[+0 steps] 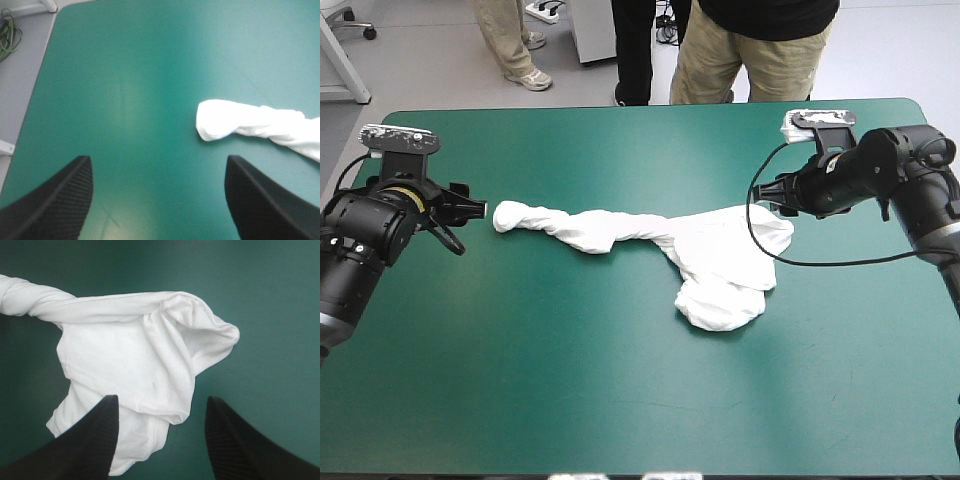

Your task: Fold the cloth

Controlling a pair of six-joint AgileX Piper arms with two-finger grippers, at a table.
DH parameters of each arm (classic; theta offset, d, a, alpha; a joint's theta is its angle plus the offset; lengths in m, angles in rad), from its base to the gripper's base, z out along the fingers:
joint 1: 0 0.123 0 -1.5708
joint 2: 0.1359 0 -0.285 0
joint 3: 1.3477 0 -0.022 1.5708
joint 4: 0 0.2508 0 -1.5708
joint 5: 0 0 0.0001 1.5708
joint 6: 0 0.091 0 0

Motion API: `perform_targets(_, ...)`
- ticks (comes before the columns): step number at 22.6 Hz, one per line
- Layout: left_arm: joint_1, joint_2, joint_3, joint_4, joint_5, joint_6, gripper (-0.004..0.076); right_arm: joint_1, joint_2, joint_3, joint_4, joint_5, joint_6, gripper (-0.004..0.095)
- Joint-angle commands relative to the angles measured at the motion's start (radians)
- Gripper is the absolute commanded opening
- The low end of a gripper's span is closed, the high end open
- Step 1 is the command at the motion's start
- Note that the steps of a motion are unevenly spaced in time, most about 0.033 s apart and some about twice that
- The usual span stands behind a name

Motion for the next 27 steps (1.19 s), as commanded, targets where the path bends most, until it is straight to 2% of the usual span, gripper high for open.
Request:
perform_targets(1, 0.018, 0.036, -0.031, -0.048, -0.047, -0.005, 0.0528, -0.005, -0.036, -0.031, 0.021, -0.017, -0.013, 0.0486)
perform_targets(7, 0.103, 0.188, -0.031, -0.195, -0.126, -0.001, 0.0528, -0.005, -0.036, -0.031, 0.029, -0.015, -0.013, 0.0486)
perform_targets(14, 0.103, 0.372, -0.045, -0.182, -0.215, 0.023, 0.0527, -0.005, -0.036, -0.031, 0.031, -0.015, -0.013, 0.0486)
perform_targets(18, 0.109, 0.530, -0.167, -0.184, -0.219, 0.023, 0.0527, -0.005, -0.036, -0.031, 0.043, -0.010, -0.013, 0.0486)
perform_targets(22, 0.109, 0.655, -0.264, -0.257, -0.162, 0.053, 0.0519, -0.005, -0.036, -0.031, 0.043, -0.010, -0.013, 0.0486)
perform_targets(24, 0.109, 0.687, -0.262, -0.283, -0.125, 0.090, 0.0430, -0.005, -0.036, -0.031, 0.045, -0.010, -0.013, 0.0486)
perform_targets(27, 0.109, 0.719, -0.259, -0.281, -0.060, 0.090, 0.0207, -0.005, -0.036, -0.031, 0.047, -0.008, -0.013, 0.0486)
